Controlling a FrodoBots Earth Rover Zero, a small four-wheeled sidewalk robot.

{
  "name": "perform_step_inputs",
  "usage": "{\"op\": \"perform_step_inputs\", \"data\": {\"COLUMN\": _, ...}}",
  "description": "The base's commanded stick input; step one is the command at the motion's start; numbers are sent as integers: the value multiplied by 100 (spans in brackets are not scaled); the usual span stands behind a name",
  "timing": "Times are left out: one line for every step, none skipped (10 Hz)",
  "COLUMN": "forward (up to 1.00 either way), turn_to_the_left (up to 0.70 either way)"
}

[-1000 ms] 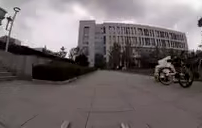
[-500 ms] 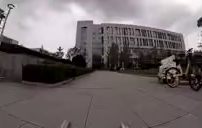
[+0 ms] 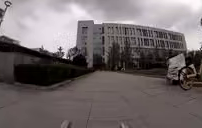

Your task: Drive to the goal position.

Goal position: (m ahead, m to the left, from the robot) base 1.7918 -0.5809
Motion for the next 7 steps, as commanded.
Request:
{"op": "perform_step_inputs", "data": {"forward": 100, "turn_to_the_left": 0}}
{"op": "perform_step_inputs", "data": {"forward": 100, "turn_to_the_left": 0}}
{"op": "perform_step_inputs", "data": {"forward": 100, "turn_to_the_left": 0}}
{"op": "perform_step_inputs", "data": {"forward": 100, "turn_to_the_left": 0}}
{"op": "perform_step_inputs", "data": {"forward": 100, "turn_to_the_left": 0}}
{"op": "perform_step_inputs", "data": {"forward": 100, "turn_to_the_left": 0}}
{"op": "perform_step_inputs", "data": {"forward": 100, "turn_to_the_left": 0}}
